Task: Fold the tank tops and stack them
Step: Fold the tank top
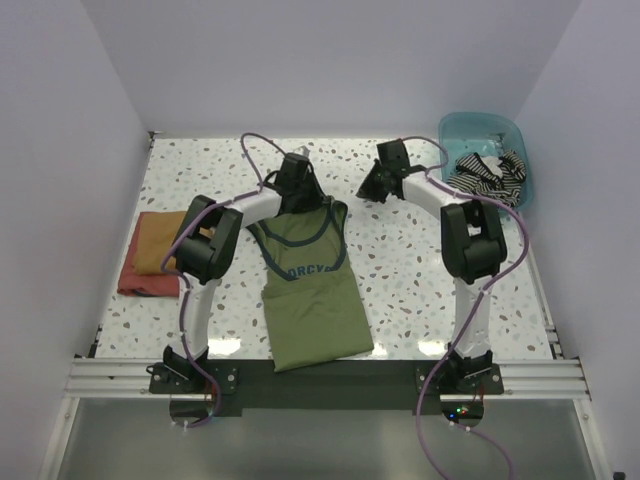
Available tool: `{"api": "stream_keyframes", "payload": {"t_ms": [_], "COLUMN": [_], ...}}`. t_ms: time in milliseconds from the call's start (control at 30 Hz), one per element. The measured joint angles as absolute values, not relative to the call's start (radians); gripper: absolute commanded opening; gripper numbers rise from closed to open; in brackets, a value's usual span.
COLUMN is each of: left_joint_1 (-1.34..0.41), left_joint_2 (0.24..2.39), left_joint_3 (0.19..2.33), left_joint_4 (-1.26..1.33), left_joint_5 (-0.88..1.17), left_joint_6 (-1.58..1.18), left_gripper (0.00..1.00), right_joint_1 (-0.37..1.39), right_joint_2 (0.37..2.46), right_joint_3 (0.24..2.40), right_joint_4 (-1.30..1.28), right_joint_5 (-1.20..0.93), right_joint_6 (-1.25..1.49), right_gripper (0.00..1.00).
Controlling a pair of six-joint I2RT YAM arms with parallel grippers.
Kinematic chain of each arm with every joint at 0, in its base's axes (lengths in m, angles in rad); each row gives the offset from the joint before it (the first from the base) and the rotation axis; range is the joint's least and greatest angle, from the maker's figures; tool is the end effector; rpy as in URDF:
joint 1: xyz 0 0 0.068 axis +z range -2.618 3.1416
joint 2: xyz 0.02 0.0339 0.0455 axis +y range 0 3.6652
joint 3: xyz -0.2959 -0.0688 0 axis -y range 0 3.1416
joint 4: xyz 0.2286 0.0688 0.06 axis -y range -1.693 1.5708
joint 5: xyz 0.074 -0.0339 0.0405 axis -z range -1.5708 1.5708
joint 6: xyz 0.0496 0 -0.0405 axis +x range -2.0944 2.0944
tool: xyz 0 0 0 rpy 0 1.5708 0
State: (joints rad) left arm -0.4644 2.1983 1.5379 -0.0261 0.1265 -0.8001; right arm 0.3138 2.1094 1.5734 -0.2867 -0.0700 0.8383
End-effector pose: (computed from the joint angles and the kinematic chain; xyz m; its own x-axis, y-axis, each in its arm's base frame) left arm 0.4499 -0.2324 0.1821 -0.7761 -0.4072 -0.4815 -0.0363 0.7911 -0.6106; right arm 0.4583 0.1524 0.2118 -0.7288 0.5432 -0.4168 0.2822 0.7929 0.5401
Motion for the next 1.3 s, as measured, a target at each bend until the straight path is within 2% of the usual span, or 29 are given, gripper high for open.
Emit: {"api": "stream_keyframes", "payload": {"t_ms": [233,667,1267,1300], "left_joint_1": [-0.464,-0.465,-0.461,-0.459], "left_joint_2": [2.18,2.18,2.184,2.186], "left_joint_3": [1.473,1.462,1.552,1.552], "left_joint_4": [-0.031,-0.025,-0.073,-0.076], "left_joint_5": [0.127,0.128,0.127,0.127], "left_joint_6": [-0.802,-0.808,-0.788,-0.789], "left_gripper": [0.04,0.03,0.03,0.03], "right_joint_1": [0.338,0.426,0.449,0.449], "right_joint_2": [2.189,2.208,2.198,2.198], "right_joint_3": [1.583,1.612,1.613,1.614], "right_joint_4": [-0.302,-0.3,-0.277,-0.277], "right_joint_5": [-0.07,-0.106,-0.125,-0.125], "right_joint_6": [0.828,0.825,0.854,0.853], "right_gripper": [0.0,0.0,0.0,0.06]}}
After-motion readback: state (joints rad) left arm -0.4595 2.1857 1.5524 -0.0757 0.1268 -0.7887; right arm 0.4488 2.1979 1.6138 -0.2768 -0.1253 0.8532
